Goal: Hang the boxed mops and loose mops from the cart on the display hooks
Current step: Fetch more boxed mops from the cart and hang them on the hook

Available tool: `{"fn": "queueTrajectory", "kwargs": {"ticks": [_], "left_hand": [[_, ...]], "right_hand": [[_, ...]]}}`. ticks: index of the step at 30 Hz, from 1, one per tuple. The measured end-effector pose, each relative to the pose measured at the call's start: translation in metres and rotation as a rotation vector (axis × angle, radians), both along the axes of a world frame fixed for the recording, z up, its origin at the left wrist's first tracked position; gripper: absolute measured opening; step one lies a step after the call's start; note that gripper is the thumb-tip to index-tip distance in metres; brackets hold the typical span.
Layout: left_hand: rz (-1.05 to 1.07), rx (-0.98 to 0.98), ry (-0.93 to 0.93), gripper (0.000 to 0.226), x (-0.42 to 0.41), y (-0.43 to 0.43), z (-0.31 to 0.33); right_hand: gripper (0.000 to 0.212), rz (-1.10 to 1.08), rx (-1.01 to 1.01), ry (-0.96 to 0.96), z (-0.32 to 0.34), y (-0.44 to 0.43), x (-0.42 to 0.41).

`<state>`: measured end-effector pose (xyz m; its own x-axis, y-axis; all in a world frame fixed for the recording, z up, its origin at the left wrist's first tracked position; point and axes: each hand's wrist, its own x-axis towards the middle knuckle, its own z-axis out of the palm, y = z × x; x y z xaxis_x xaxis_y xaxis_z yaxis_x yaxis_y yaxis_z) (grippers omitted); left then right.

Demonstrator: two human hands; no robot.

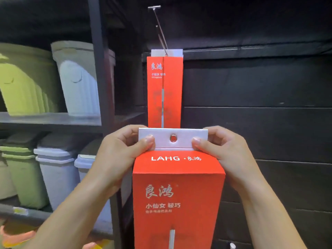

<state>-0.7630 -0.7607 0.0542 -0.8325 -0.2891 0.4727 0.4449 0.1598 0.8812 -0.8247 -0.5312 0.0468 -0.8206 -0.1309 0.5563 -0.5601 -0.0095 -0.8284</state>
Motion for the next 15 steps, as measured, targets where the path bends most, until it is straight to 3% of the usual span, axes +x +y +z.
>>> {"fn": "queueTrajectory", "kwargs": {"ticks": [15], "left_hand": [[-0.007,0.004,0.149,0.012,-0.129,-0.041,0.111]], "right_hand": [[0.011,0.062,-0.043,0.173,0.112,-0.046,-0.137]]}}
